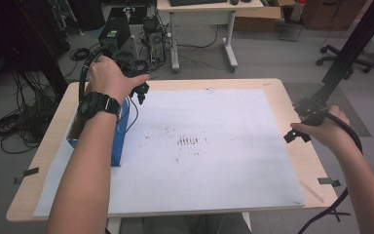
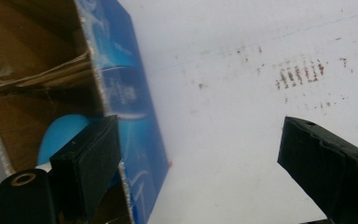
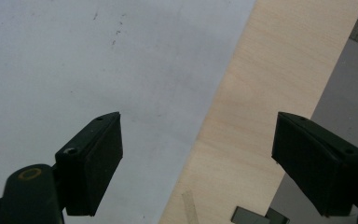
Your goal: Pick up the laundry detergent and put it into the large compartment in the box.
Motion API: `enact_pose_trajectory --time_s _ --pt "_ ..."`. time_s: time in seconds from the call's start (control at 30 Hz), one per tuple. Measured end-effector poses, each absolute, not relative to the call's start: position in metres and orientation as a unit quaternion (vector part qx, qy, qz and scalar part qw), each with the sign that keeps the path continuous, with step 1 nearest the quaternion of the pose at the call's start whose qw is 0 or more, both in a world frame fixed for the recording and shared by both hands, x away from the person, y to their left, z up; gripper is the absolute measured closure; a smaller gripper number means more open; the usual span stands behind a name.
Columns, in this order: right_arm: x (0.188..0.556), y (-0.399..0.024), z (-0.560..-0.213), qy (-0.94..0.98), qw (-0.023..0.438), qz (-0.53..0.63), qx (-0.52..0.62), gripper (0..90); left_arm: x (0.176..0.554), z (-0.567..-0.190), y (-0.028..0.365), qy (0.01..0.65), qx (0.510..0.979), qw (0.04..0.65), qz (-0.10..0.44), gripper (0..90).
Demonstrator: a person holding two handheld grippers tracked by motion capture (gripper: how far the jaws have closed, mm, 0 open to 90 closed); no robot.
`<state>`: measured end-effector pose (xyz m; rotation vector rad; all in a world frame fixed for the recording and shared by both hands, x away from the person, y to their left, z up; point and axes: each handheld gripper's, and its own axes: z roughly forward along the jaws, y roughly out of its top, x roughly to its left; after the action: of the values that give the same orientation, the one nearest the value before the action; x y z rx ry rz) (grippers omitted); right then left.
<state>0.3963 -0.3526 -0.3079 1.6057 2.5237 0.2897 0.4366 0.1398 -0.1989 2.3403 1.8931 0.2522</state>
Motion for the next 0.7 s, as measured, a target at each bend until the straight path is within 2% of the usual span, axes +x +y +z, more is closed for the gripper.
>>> enact_pose_trajectory --time_s 0.7 --pt "0.398 -0.347 -0.303 0.841 0.072 0.098 0.527 16.2 0.443 -0.230 0.102 0.608 0.789 0.072 0.055 13.6"
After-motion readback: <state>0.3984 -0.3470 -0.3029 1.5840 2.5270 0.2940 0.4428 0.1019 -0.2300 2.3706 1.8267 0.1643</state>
